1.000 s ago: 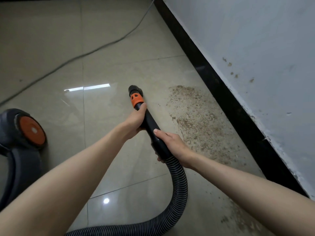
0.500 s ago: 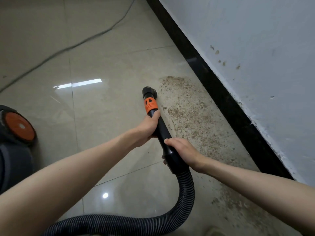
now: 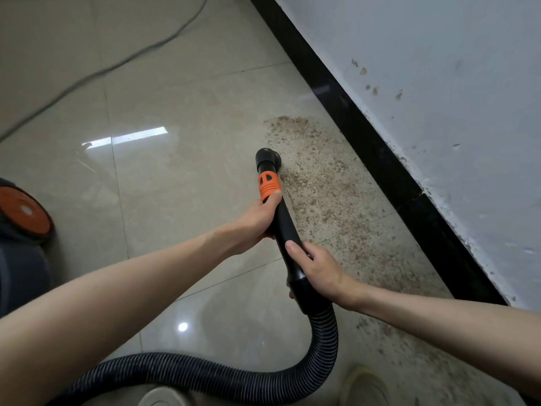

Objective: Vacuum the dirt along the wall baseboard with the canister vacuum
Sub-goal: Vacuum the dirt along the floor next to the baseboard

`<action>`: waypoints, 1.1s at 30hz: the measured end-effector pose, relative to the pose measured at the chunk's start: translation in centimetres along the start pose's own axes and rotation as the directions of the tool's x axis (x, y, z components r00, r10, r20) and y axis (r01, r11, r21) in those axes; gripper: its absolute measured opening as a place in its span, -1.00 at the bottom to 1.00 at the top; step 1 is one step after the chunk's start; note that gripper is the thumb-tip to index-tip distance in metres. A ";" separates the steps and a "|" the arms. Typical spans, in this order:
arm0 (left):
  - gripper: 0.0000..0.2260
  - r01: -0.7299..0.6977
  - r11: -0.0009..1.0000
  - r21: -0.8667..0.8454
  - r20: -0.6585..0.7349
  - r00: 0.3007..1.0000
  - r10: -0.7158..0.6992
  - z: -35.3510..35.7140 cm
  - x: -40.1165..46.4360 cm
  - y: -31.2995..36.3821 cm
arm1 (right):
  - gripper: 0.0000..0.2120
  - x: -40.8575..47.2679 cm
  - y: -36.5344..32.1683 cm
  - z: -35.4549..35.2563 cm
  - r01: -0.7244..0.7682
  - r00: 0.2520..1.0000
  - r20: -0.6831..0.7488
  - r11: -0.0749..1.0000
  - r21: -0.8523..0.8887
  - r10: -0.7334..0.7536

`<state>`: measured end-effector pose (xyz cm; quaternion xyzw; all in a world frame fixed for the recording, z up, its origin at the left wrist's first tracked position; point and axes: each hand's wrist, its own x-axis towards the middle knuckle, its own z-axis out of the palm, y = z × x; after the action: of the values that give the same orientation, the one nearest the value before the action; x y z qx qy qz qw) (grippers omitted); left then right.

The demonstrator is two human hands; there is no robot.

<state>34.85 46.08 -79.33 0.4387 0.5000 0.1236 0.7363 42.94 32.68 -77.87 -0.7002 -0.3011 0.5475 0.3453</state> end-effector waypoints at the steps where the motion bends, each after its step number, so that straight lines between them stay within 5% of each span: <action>1: -0.74 -0.004 1.000 -0.006 0.002 1.000 0.004 0.1 -0.2 -0.2 | -0.69 -0.3 0.2 -0.1 -0.008 1.000 0.010 1.000 0.014 0.008; 8: -0.80 -0.025 0.998 0.054 -0.047 0.999 0.028 1.2 -0.9 -2.9 | -0.71 -1.4 1.5 0.3 -0.054 0.998 -0.023 0.994 -0.097 0.052; 14: -0.73 -0.059 0.994 0.091 -0.068 0.996 0.066 0.8 1.6 0.0 | -0.69 1.6 -0.8 0.4 0.038 0.980 -0.176 0.959 -0.280 -0.090; 33: -0.67 -0.088 0.995 0.044 -0.208 0.973 0.095 -3.0 7.8 5.4 | -0.69 10.8 -5.7 0.5 0.115 0.979 -0.115 0.920 -0.375 -0.169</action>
<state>37.38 55.66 -80.44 0.4585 0.5563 0.1944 0.6652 44.55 44.70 -79.35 -0.7665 -0.4219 0.4029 0.2685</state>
